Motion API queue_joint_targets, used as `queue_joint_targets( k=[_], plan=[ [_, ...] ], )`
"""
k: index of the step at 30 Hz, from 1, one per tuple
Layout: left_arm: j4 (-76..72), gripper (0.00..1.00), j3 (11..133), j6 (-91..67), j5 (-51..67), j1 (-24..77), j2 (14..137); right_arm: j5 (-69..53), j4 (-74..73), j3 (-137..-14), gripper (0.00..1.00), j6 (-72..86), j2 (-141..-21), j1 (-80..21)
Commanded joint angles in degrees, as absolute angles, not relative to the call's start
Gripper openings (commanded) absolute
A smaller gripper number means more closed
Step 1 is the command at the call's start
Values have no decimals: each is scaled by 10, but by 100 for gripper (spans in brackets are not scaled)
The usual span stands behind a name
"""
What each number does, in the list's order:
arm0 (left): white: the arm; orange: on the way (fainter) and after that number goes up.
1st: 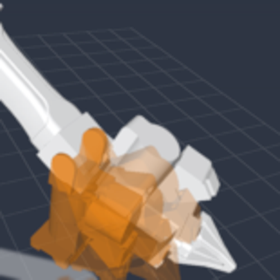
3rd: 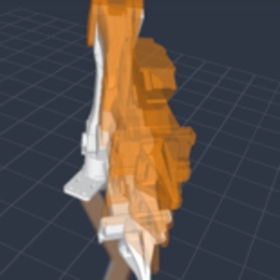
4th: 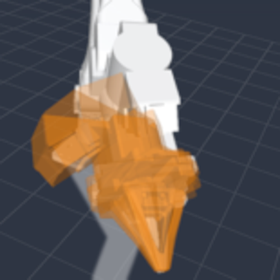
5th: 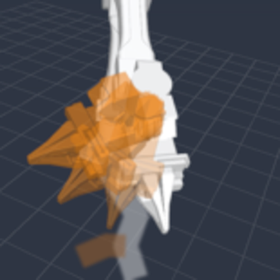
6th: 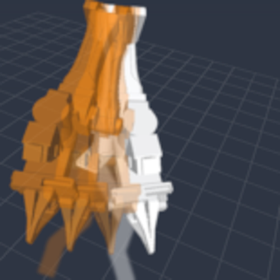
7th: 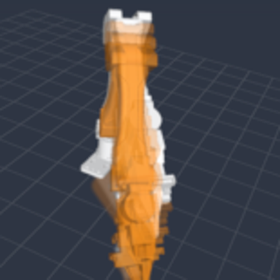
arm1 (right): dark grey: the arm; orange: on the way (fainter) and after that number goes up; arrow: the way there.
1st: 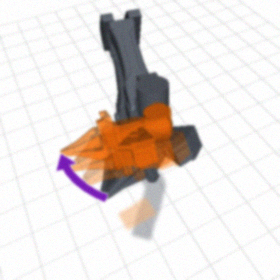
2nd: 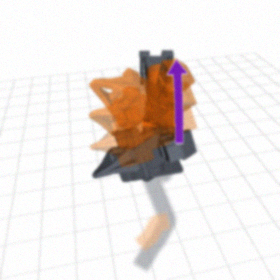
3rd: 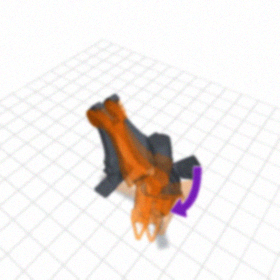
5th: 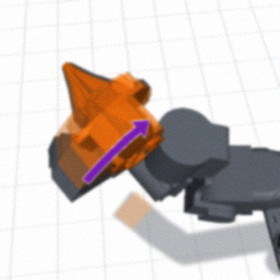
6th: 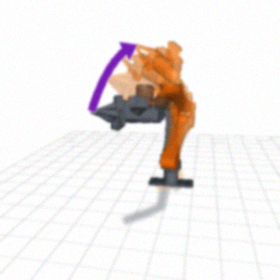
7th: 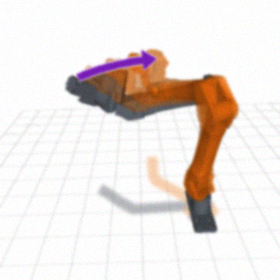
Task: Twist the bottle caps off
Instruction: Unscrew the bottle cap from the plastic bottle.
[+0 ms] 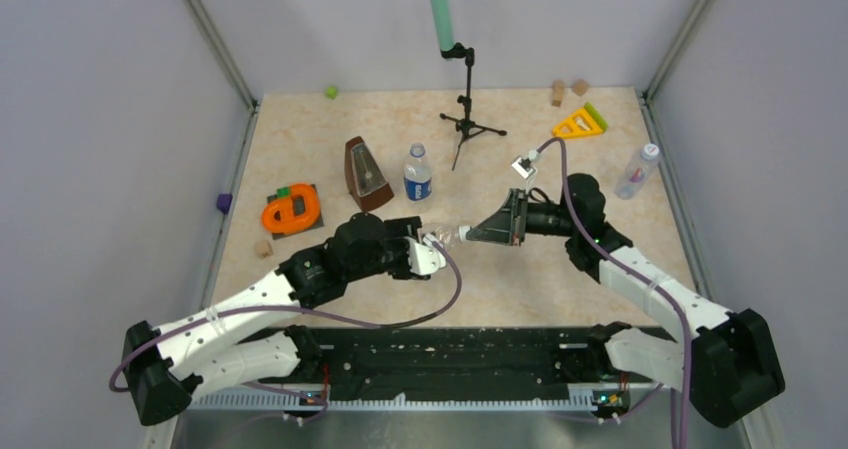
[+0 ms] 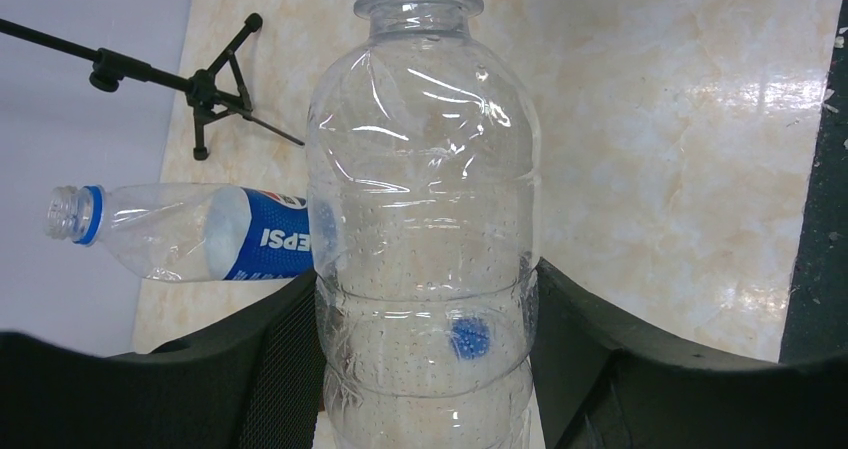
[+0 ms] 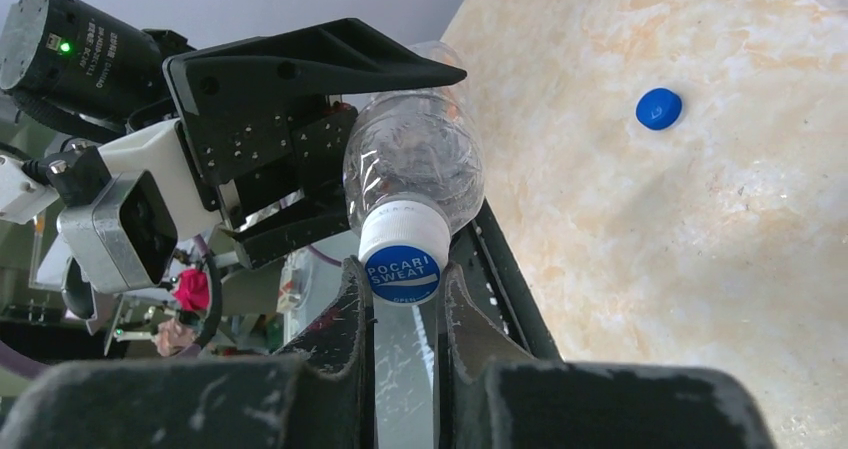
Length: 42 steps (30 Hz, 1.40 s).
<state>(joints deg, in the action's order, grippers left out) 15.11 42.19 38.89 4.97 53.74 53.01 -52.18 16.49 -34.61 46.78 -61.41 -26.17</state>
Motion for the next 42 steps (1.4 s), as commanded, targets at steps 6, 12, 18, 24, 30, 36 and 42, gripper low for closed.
queue_joint_targets(
  k=[6,12,18,24,30,36,42],
  plan=[
    [149,0,428,350,103,541,529,-503,138,-359,0,362,-585,-275],
    [146,0,430,363,105,540,527,-471,107,-370,41,363,-592,-277],
    [155,0,433,365,99,541,533,-479,161,-362,34,409,-615,-277],
    [155,0,428,364,97,541,526,-500,177,-362,45,426,-615,-277],
    [153,0,429,361,97,541,524,-506,193,-357,47,437,-619,-277],
    [149,0,431,360,92,541,519,-519,138,-374,48,395,-618,-277],
    [146,0,430,357,92,541,521,-539,129,-381,47,390,-623,-277]
  ],
)
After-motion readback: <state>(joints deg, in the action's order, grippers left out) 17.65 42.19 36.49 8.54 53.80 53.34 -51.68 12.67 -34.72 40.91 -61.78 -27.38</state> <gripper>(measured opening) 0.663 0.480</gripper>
